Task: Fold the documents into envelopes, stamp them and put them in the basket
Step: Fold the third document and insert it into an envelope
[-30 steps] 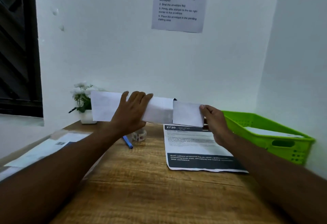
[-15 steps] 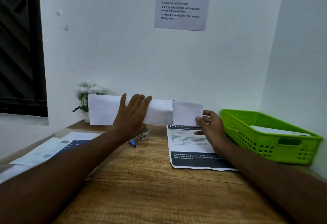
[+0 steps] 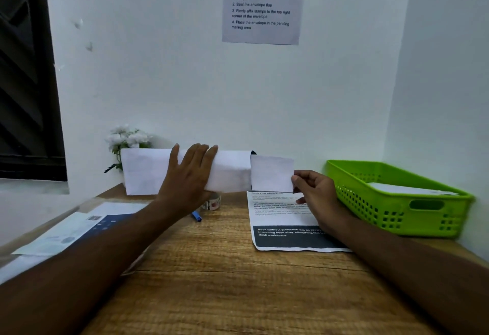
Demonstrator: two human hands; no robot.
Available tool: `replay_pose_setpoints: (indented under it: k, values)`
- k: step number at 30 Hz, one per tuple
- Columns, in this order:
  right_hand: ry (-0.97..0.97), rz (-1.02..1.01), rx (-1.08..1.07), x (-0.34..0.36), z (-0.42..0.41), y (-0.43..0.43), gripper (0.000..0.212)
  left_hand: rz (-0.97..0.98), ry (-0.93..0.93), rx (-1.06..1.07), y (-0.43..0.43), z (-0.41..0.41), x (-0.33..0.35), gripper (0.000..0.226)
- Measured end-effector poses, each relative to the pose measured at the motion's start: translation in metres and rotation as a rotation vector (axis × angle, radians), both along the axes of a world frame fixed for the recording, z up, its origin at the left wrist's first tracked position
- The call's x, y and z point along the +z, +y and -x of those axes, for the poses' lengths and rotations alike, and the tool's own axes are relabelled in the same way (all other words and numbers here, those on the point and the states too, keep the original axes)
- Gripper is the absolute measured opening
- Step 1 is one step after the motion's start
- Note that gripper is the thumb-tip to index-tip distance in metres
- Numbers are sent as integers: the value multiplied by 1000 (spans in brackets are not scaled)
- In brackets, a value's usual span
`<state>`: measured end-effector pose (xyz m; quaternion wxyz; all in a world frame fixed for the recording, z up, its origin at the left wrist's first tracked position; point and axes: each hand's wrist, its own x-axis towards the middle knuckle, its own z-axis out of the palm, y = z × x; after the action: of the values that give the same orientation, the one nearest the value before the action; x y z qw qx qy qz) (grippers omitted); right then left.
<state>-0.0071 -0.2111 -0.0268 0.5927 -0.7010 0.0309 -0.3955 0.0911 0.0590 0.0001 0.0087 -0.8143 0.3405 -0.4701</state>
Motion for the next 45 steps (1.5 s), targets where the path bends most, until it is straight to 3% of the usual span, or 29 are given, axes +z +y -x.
replay_pose_setpoints:
  k: [29, 45]
  values:
    - [-32, 115, -11, 6, 13, 23, 12, -33, -44, -23, -12, 8, -4, 96]
    - [-55, 181, 94, 6, 17, 34, 15, -59, -65, -53, -23, 16, -7, 96]
